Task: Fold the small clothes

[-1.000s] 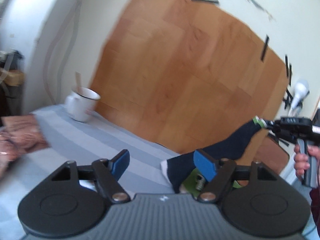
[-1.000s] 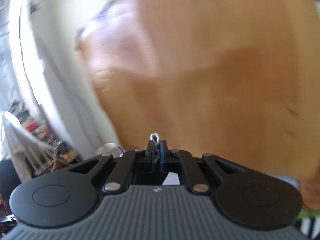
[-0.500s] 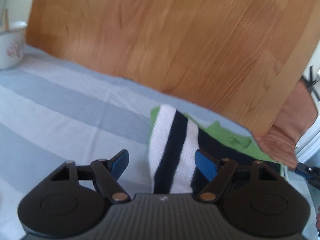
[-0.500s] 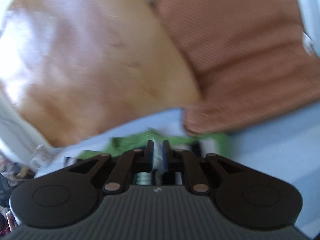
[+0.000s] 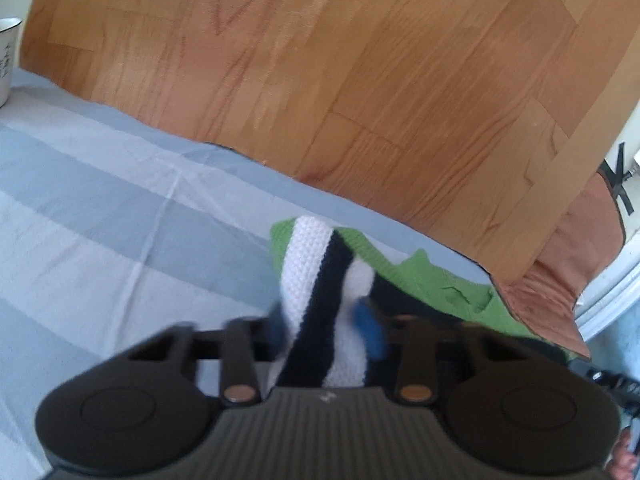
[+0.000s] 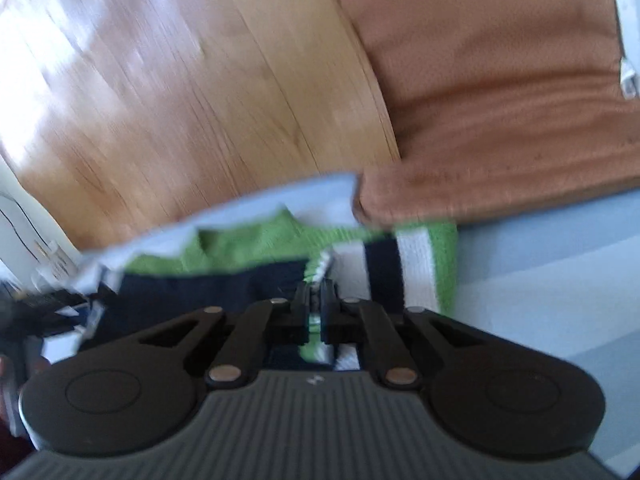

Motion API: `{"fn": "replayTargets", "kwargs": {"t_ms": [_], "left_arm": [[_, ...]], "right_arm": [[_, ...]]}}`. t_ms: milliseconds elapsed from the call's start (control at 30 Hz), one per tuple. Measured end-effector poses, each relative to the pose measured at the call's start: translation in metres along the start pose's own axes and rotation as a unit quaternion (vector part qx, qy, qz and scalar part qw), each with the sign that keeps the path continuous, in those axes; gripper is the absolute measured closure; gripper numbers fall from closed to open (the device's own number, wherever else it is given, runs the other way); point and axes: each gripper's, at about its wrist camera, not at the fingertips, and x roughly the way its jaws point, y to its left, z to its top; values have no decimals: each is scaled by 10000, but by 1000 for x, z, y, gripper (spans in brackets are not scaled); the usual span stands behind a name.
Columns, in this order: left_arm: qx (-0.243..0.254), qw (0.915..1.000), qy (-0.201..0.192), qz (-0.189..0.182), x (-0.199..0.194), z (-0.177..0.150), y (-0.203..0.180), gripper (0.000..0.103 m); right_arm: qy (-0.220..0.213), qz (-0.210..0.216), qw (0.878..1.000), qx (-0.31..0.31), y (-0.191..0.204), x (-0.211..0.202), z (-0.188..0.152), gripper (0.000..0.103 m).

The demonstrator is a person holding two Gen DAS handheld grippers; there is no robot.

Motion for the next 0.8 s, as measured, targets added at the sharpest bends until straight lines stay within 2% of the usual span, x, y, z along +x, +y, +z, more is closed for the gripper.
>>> {"fn": "replayTargets", "kwargs": {"t_ms": [67,100,167,200,233,300,367,400,467,633,800], "left_arm": [[227,9996,-137,65,-2,-2,-7,80],[370,9990,-178,187,0,-5,-10,80],[572,9967,-86,568,11,-8,-14,78],[556,9967,-98,590,10,-6,-14,75],[564,9962,-87,654,9,-6,-14,71],[548,9962,-65,670,4,-7,-12,66],[482,9957,-52,789,-9,-8,-11,46],[470,9960,-67,759,-17,-9,-9,45],[493,9972,-76,561,-38,-16,-6,45],[871,9960,-13,203,-100,-52,-1,45],[1428,9890,353,-140,-158,-109,3,45]], "right_arm": [[-221,-196,9996,13,-4,-14,1,99],[-193,-344,9992,-52,-5,-14,-1,99],[168,-659,9976,-149,-9,2,-10,100],[430,-738,9962,-162,-11,12,-15,95],[293,-741,9967,-152,-13,11,-19,96],[316,-730,9968,-14,-14,7,-16,91],[103,-531,9983,204,-14,-8,-14,85],[23,-467,9987,206,-12,-17,-15,76],[-23,-434,9990,70,-6,-35,-19,71],[209,-161,9996,-80,2,-77,-48,70],[478,-38,9988,-113,7,-110,-90,70]]}}
